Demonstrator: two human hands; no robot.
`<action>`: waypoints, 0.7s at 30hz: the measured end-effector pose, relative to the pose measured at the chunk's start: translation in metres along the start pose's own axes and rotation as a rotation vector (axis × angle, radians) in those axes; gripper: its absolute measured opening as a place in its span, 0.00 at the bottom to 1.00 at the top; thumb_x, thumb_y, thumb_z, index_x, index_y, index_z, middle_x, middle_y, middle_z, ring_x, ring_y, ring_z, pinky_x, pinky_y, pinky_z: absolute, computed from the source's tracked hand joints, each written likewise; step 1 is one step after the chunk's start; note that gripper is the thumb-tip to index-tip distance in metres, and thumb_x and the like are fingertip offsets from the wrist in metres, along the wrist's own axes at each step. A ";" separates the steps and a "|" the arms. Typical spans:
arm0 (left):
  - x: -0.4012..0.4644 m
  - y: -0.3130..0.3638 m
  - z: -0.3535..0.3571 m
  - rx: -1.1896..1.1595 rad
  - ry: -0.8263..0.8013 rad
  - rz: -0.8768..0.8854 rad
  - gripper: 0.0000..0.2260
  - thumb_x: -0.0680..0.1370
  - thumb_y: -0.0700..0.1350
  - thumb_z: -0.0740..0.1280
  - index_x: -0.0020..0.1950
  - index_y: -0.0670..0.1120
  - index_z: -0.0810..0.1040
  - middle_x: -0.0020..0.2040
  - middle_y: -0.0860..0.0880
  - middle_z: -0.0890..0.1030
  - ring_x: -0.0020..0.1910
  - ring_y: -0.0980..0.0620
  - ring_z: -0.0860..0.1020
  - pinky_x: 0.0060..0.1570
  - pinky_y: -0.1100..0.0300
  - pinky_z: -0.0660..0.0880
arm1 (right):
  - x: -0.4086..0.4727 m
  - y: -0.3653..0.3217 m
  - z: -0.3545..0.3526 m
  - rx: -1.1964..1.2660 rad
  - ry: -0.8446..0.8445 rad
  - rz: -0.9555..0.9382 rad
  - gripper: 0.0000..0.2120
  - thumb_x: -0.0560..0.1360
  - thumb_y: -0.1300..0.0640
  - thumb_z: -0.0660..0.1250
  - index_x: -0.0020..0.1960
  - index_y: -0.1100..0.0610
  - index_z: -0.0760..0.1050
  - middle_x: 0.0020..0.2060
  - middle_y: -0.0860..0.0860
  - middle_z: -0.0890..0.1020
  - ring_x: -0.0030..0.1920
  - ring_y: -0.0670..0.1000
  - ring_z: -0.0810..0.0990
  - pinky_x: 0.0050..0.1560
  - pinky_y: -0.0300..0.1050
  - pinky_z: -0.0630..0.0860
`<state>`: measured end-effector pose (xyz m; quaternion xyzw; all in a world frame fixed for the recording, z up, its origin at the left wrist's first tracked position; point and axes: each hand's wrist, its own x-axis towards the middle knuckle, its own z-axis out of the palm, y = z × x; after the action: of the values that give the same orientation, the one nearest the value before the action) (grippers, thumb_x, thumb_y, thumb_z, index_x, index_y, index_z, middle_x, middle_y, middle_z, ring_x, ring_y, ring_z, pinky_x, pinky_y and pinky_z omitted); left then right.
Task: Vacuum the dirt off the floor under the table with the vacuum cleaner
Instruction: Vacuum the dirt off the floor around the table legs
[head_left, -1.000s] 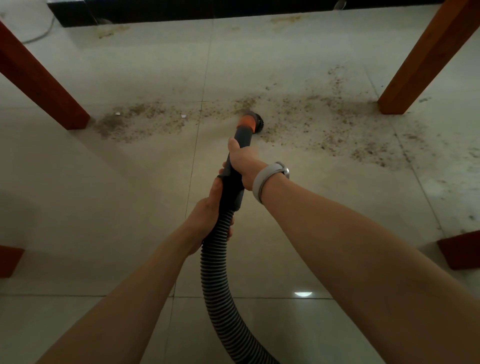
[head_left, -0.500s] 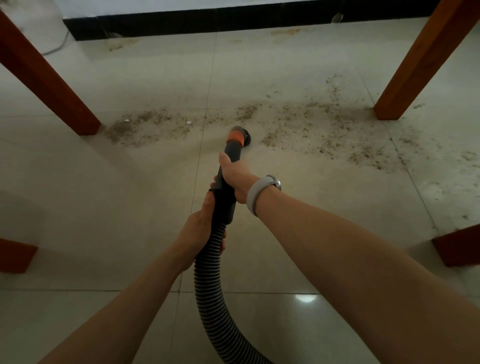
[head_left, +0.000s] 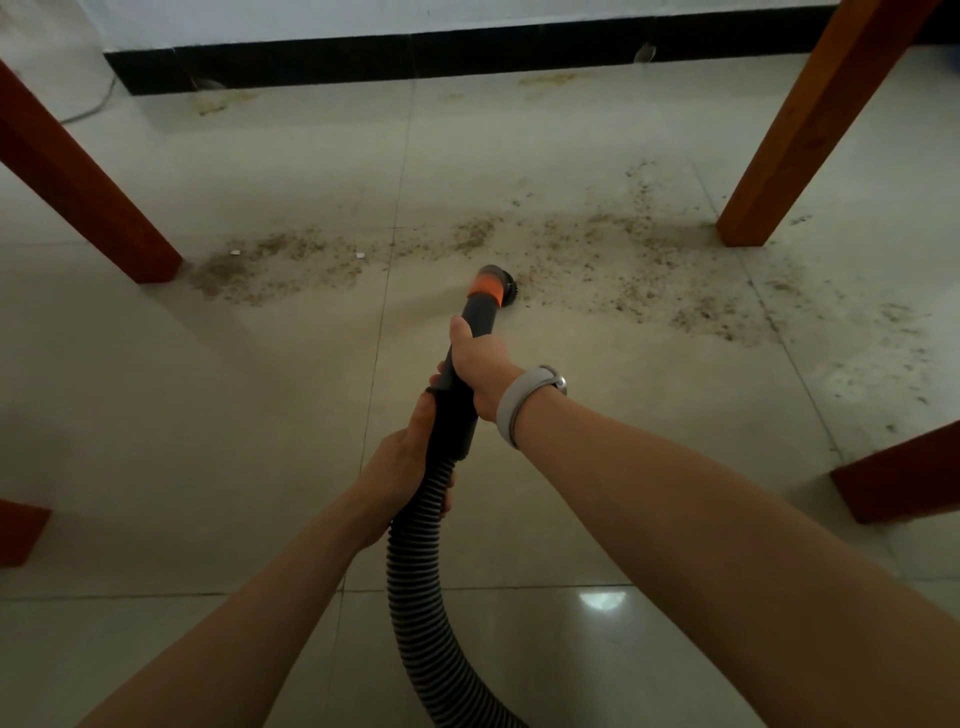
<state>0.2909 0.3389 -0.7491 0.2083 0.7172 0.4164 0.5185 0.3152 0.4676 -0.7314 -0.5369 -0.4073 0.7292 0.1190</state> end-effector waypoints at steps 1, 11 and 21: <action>0.001 0.001 0.002 -0.004 -0.008 0.004 0.35 0.69 0.71 0.49 0.46 0.39 0.74 0.32 0.43 0.77 0.27 0.47 0.75 0.31 0.57 0.75 | 0.002 -0.001 -0.002 -0.001 0.014 -0.003 0.16 0.81 0.49 0.56 0.39 0.59 0.65 0.34 0.54 0.74 0.33 0.53 0.75 0.52 0.51 0.79; 0.020 0.008 0.015 -0.025 0.005 0.013 0.35 0.66 0.72 0.50 0.43 0.40 0.75 0.31 0.43 0.76 0.27 0.47 0.75 0.30 0.57 0.75 | 0.015 -0.016 -0.018 -0.062 0.002 0.000 0.18 0.81 0.48 0.55 0.38 0.60 0.66 0.33 0.54 0.74 0.31 0.52 0.75 0.43 0.48 0.79; 0.060 0.033 0.024 0.014 -0.018 0.007 0.34 0.75 0.70 0.51 0.43 0.38 0.76 0.33 0.41 0.77 0.28 0.45 0.76 0.34 0.54 0.76 | 0.032 -0.043 -0.033 -0.066 0.060 -0.062 0.18 0.81 0.47 0.55 0.48 0.62 0.71 0.41 0.58 0.78 0.43 0.57 0.80 0.58 0.56 0.77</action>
<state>0.2861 0.4106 -0.7586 0.2180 0.7149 0.4111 0.5219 0.3200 0.5297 -0.7251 -0.5492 -0.4438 0.6950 0.1361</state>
